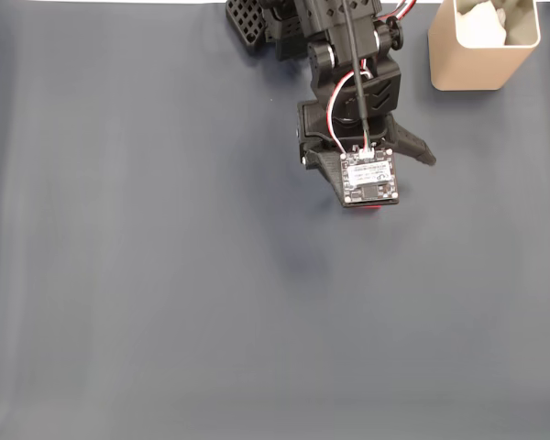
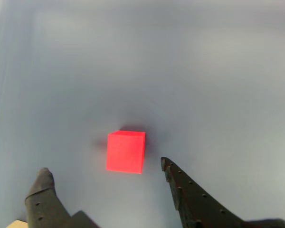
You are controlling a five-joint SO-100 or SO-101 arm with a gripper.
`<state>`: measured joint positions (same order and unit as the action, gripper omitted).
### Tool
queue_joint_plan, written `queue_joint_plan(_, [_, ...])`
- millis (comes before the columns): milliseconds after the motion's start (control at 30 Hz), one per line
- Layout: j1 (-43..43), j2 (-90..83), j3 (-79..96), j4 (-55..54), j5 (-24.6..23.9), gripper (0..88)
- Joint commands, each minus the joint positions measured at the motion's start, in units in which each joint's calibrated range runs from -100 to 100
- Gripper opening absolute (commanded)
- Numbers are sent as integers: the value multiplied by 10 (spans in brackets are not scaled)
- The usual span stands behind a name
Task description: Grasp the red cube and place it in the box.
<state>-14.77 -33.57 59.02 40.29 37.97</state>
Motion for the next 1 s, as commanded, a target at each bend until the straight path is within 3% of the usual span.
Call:
queue_joint_plan(0, [-5, -13, 1, -9, -3, 508])
queue_joint_plan(967, [-34, 6, -20, -32, 8, 505])
